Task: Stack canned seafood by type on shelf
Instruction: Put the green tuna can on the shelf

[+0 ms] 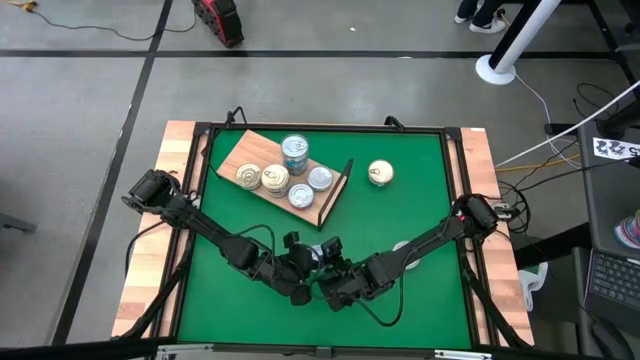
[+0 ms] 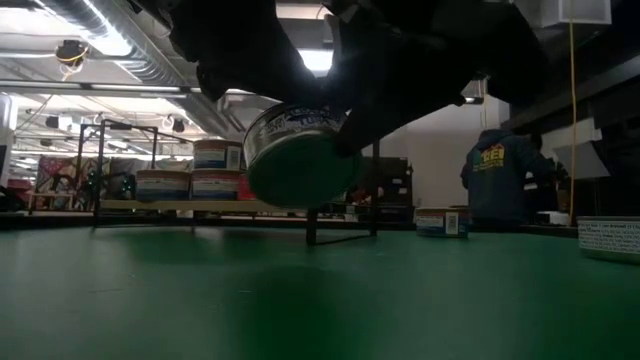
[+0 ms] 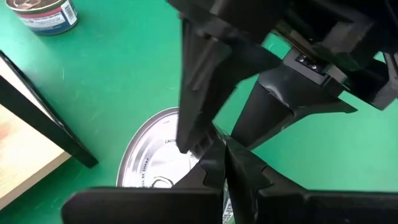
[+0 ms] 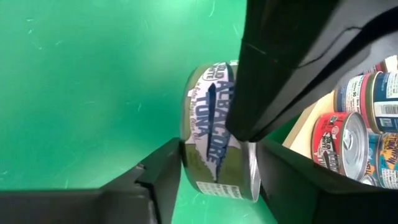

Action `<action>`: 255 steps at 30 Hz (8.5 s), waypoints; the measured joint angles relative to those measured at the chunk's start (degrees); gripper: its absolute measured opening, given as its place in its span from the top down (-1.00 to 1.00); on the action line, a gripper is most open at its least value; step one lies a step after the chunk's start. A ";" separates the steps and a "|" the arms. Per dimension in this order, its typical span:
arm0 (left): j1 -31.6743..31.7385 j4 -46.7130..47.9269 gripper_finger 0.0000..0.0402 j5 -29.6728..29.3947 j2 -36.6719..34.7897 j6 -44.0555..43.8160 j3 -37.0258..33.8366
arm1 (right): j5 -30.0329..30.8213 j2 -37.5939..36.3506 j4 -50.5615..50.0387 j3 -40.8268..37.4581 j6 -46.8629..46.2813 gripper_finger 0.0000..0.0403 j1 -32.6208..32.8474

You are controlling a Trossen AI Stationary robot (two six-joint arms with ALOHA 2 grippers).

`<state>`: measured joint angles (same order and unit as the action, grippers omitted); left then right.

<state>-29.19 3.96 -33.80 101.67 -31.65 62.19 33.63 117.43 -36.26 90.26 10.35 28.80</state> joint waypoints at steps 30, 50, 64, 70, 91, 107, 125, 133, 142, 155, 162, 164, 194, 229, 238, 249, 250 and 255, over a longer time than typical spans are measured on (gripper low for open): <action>-0.02 -0.02 0.36 0.35 0.00 16.12 0.00 | -2.23 -0.04 -0.19 -0.02 -0.11 0.38 -0.05; -0.90 6.80 -0.14 0.15 0.00 29.90 0.00 | -12.33 -0.07 0.24 0.00 -16.45 0.38 -3.66; -0.87 10.54 -0.14 0.43 0.02 25.60 0.00 | -15.28 -0.11 4.78 0.00 -19.54 0.38 -4.61; -0.90 10.63 -0.12 0.37 0.02 26.97 0.00 | -15.32 -0.11 6.16 0.00 -19.54 0.38 -4.61; -0.87 10.89 0.46 -0.54 0.06 26.65 0.00 | -14.07 -0.17 5.94 0.02 -19.12 -0.02 -4.57; -0.79 12.59 0.87 0.07 0.06 25.36 0.00 | -13.75 -0.20 -11.81 8.17 -20.17 -0.04 -4.83; 0.97 12.81 0.30 1.97 2.40 21.54 -0.07 | -13.94 -0.20 -9.89 7.74 -20.02 -0.04 -4.85; 2.06 12.82 0.34 3.22 5.24 23.01 -0.07 | -17.44 -0.17 -11.34 7.50 -18.70 -0.04 -4.72; 2.38 13.02 0.36 3.91 7.10 23.33 -0.02 | -15.37 -0.15 -14.60 7.50 -16.97 -0.04 -3.27; 2.43 13.16 0.96 2.62 7.08 24.23 0.04 | -11.53 -0.17 7.89 -5.22 -9.11 -0.04 -2.12; 2.60 13.93 0.99 4.07 5.45 18.35 -0.22 | -3.78 -0.17 16.00 -11.29 -3.85 -0.04 -1.70; 2.58 14.10 0.99 4.25 4.69 16.62 -0.26 | -3.59 -0.16 17.17 -12.52 -3.63 -0.04 -1.75; 4.66 10.98 1.00 9.85 -2.31 -1.67 -0.13 | 0.69 -0.15 23.19 -13.25 -0.59 -0.04 -1.77; 5.57 8.53 0.14 15.68 -2.41 15.79 0.00 | -5.70 -0.15 25.02 -13.16 -16.67 0.30 -1.86; 5.46 11.87 -0.15 15.32 -2.55 19.23 0.13 | -5.94 -0.15 25.72 -13.16 -25.73 0.32 -1.86; 5.18 12.12 -0.14 15.43 -2.60 21.76 0.15 | -6.47 -0.12 25.54 -12.59 -29.59 0.31 -1.86; 5.05 12.12 -0.14 15.43 -2.58 21.76 0.15 | -6.47 -0.11 25.50 -12.59 -29.59 0.31 -1.86; 4.19 14.22 -0.13 15.97 -2.15 21.84 -0.30 | -6.77 -0.11 25.55 -12.51 -29.79 0.31 -1.84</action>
<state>-25.00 18.18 -17.83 99.52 -9.81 61.89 26.86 117.32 -10.71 77.75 -19.44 26.95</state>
